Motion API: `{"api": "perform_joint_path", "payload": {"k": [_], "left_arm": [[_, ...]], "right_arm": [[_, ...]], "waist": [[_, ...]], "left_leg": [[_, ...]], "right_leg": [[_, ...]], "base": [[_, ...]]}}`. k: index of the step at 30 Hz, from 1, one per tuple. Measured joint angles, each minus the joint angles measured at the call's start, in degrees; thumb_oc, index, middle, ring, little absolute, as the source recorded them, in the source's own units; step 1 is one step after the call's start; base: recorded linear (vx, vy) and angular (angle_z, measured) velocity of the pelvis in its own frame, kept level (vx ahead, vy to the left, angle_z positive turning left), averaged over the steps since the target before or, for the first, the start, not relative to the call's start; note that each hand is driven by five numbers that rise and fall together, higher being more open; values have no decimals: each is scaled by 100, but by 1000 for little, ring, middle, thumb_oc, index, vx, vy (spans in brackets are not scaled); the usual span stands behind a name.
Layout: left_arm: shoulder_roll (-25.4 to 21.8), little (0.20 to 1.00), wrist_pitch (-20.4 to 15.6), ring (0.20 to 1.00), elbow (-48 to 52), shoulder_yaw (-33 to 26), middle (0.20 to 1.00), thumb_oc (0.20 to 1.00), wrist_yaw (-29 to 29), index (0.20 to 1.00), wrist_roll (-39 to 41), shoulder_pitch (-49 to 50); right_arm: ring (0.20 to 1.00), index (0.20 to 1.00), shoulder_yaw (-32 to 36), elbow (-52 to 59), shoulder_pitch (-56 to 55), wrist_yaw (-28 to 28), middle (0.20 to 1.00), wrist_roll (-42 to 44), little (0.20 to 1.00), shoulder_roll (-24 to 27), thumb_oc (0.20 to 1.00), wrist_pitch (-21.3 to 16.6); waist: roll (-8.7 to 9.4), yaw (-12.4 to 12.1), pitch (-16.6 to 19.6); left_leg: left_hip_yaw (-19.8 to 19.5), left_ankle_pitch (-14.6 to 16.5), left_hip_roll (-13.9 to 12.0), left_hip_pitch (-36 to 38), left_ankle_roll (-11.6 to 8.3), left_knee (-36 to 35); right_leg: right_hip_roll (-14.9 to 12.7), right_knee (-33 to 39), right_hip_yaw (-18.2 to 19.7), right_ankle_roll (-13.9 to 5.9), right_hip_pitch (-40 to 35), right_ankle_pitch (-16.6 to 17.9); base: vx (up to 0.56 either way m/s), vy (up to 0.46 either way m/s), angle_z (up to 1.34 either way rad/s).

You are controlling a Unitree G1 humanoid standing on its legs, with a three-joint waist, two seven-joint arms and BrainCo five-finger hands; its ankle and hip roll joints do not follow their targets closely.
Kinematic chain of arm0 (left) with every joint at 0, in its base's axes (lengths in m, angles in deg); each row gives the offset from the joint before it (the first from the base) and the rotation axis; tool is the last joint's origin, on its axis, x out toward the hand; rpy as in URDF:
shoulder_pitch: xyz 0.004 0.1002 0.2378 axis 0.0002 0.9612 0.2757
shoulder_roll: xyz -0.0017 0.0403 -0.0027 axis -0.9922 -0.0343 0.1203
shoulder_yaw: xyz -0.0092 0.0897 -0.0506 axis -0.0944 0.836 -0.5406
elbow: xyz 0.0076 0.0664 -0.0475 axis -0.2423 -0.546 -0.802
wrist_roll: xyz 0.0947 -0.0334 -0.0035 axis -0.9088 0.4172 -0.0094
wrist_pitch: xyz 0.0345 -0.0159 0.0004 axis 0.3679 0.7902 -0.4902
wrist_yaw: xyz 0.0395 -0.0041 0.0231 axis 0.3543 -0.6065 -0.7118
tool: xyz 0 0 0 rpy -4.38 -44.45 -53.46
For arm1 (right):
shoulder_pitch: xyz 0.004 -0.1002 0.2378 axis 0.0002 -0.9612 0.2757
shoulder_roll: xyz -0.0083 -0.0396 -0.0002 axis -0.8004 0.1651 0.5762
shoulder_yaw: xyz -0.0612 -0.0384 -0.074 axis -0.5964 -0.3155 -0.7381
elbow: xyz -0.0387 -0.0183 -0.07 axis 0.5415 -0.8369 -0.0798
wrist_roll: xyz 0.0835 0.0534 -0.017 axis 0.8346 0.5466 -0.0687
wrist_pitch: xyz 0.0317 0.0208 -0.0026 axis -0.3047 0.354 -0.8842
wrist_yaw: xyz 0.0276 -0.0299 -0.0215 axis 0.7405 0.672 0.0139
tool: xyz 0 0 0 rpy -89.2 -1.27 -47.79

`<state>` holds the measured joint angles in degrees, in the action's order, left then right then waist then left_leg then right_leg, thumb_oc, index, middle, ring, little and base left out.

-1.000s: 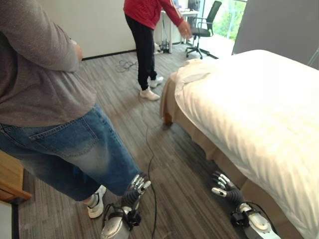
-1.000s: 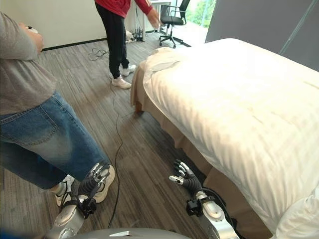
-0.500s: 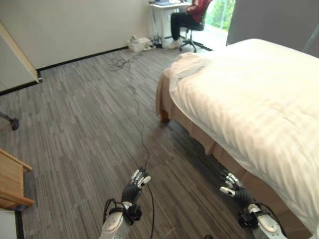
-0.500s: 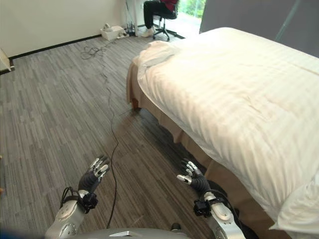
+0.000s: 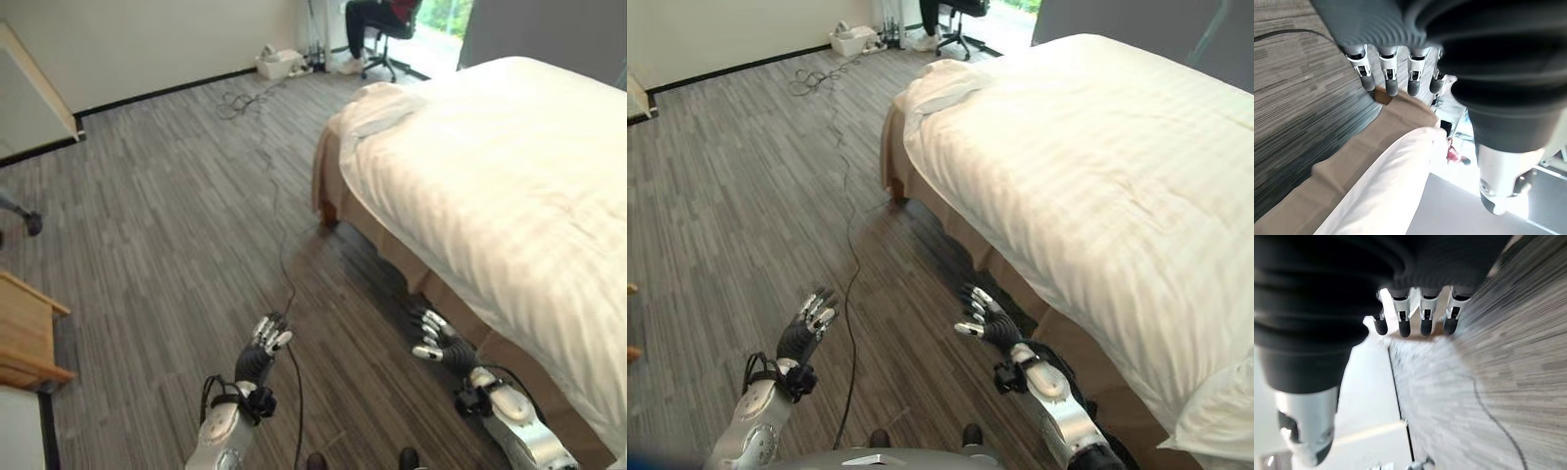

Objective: Making the bed.

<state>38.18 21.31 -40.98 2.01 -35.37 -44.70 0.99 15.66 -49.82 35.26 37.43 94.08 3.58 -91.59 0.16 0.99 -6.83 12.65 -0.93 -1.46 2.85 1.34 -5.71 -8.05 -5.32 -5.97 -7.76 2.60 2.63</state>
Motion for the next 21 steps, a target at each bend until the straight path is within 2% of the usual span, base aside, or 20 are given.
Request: {"api": "perform_joint_path", "payload": {"k": [1, 3, 4, 5, 6, 7, 8, 9, 10, 11, 12, 13, 14, 15, 16, 17, 18, 19, 20, 21], "left_arm": [[4, 1000, -32, 1000, 16, 8, 1000, 1000, -15, 1000, -1, -118], [-16, 1000, -58, 1000, -44, 30, 1000, 1000, -124, 1000, -5, -454], [-76, 1000, -61, 1000, -36, 68, 1000, 1000, -196, 1000, -7, -648], [-65, 1000, -130, 1000, -18, 52, 1000, 1000, -223, 1000, -7, -770], [43, 1000, -154, 1000, -48, 103, 1000, 1000, -235, 1000, -13, -764], [68, 1000, -161, 1000, -98, 105, 1000, 1000, -235, 1000, -16, -712], [83, 1000, -177, 1000, -57, 111, 1000, 1000, -248, 1000, -15, -672], [44, 1000, -175, 1000, -50, 127, 1000, 1000, -250, 1000, -16, -700], [23, 1000, -176, 1000, -39, 122, 1000, 1000, -236, 1000, -15, -754], [2, 1000, -204, 1000, -71, 117, 1000, 1000, -207, 1000, 0, -971], [4, 1000, -239, 1000, -122, 115, 1000, 1000, -198, 1000, 1, -1078], [101, 1000, -252, 1000, -298, 178, 1000, 1000, -183, 1000, 6, -1186], [158, 1000, -224, 1000, -551, 247, 1000, 1000, -186, 1000, 8, -1286], [157, 1000, -189, 1000, -464, 398, 1000, 1000, -180, 1000, -3, -1278], [271, 1000, -183, 1000, -364, 586, 1000, 1000, -170, 1000, -4, -1199], [325, 1000, -159, 1000, -273, 737, 1000, 1000, -164, 1000, -9, -960], [277, 1000, -167, 1000, -13, 749, 1000, 1000, -159, 1000, -11, -600], [363, 1000, -137, 1000, -98, 678, 1000, 1000, -184, 1000, 17, -585], [460, 1000, -152, 1000, 139, 730, 1000, 1000, -127, 1000, 21, -624], [298, 1000, -145, 1000, 298, 766, 1000, 1000, -78, 1000, 71, -604]], "right_arm": [[1000, 1000, 2, 24, 24, -17, 1000, 0, 1000, -4, 1000, -22], [1000, 1000, -28, 16, 69, -77, 1000, 2, 1000, -16, 1000, -31], [1000, 1000, -102, 21, 40, -119, 1000, 1, 1000, -124, 1000, -41], [1000, 1000, -138, 92, 45, -155, 1000, 0, 1000, -126, 1000, -55], [1000, 1000, -136, 165, -10, -147, 1000, -4, 1000, 24, 1000, -84], [1000, 1000, -205, 82, -98, -176, 1000, -1, 1000, -77, 1000, -48], [1000, 1000, -224, 112, -160, -132, 1000, -3, 1000, -41, 1000, -42], [1000, 1000, -222, 96, -187, -128, 1000, 0, 1000, -95, 1000, -39], [1000, 1000, -223, 98, -217, -131, 1000, 4, 1000, -109, 1000, -38], [1000, 1000, -224, 101, -254, -113, 1000, 4, 1000, -62, 1000, -36], [1000, 1000, -225, 101, -264, -105, 1000, 4, 1000, -55, 1000, -35], [1000, 1000, -209, 145, -366, -100, 1000, 3, 1000, -42, 1000, -46], [1000, 1000, -217, 204, -429, -93, 1000, 5, 1000, -39, 1000, -45], [1000, 1000, -149, 212, -476, -96, 1000, 4, 1000, -108, 1000, -29], [1000, 1000, -34, 212, -463, -100, 1000, 4, 1000, -135, 1000, -29], [1000, 1000, -42, 194, -444, -82, 1000, 3, 1000, 10, 1000, -24], [1000, 1000, -33, -45, -301, -58, 1000, 24, 1000, -23, 1000, -112], [1000, 1000, -39, -491, -100, -83, 1000, 60, 1000, -66, 1000, -85], [1000, 1000, 27, -472, -109, -152, 1000, 202, 1000, 76, 1000, -74], [1000, 1000, 69, -514, -113, -161, 1000, 330, 1000, 114, 1000, -69]], "waist": [[-48, 54, -65], [-80, 81, -233], [121, 179, -300], [241, 206, -375], [-97, 239, -361], [-28, 174, -347], [-194, 206, -332], [-282, 266, -344], [-301, 370, -340], [-245, 453, -381], [-115, 466, -416], [202, 609, -362], [248, 705, -419], [300, 758, -422], [181, 751, -364], [-181, 734, -117], [-387, 685, 76], [-413, 626, 213], [-394, 663, 270], [-183, 440, 249]], "left_leg": [[-70, -34, 33, 47, 56, 26], [-201, 27, 97, 91, 133, 85], [-244, 161, 448, 39, 269, 541], [-86, 768, 733, -184, 604, 1764], [-193, 1315, 483, -126, 693, 1711], [-84, 1195, 630, 18, 560, 1629], [-300, 1167, 628, 49, 771, 1574], [-396, 1156, 529, -52, 781, 1598], [-553, 1132, 519, -115, 713, 1556], [-894, 993, 584, -129, 571, 1340], [-949, 974, 626, -122, 530, 1258], [-1143, 1007, 804, -77, 291, 1053], [-1225, 1154, 832, -33, 277, 1151], [-1442, 1280, 946, 57, 417, 1240], [-1672, 1436, 978, 380, 450, 1184], [-1661, 1485, 751, 839, 317, 763], [-1599, 1412, 755, 1178, 225, 984], [-1574, 1538, 875, 821, -136, 2401], [-1000, 484, 652, -987, -1242, 5930], [-565, -348, 159, -2320, -1198, 8093]], "right_leg": [[-30, -476, 44, -47, 147, -38], [-140, -1914, 367, -69, 717, -40], [-395, -2641, 539, -60, 1135, 74], [-609, -3458, 786, -45, 1536, 157], [-427, -3739, 786, -4, 1635, 130], [-516, -3630, 954, 26, 1619, 79], [-136, -3703, 1066, -40, 1748, -211], [334, -3524, 1295, -3, 1784, -531], [528, -3216, 1228, -19, 1798, -654], [789, -2300, 934, -7, 1806, -733], [920, -1894, 857, 32, 1842, -705], [1134, -1233, 766, 269, 2082, -505], [1206, -315, 717, 200, 2021, -317], [1104, 400, 359, 152, 1894, -263], [928, 243, -205, 350, 1774, -216], [1063, -135, -598, 621, 1595, -36], [1250, -408, -726, 981, 1073, -130], [1201, -535, -561, 1378, 655, -586], [1152, -729, -535, 1504, 544, -936], [1203, -749, -321, 1726, 101, -1308]], "base": [[54, 251, 24], [89, 260, 39], [59, 124, 42], [117, 44, 32], [201, 61, -7], [335, 60, -19], [348, 14, -16], [374, 0, 26], [249, 2, 82], [424, -17, 90], [439, -18, 118], [733, -43, 127], [607, -63, 158], [610, -96, 151], [689, -149, 116], [858, -170, 54], [845, -188, 12], [755, -269, 31], [499, -255, 20], [662, -210, -17]]}}
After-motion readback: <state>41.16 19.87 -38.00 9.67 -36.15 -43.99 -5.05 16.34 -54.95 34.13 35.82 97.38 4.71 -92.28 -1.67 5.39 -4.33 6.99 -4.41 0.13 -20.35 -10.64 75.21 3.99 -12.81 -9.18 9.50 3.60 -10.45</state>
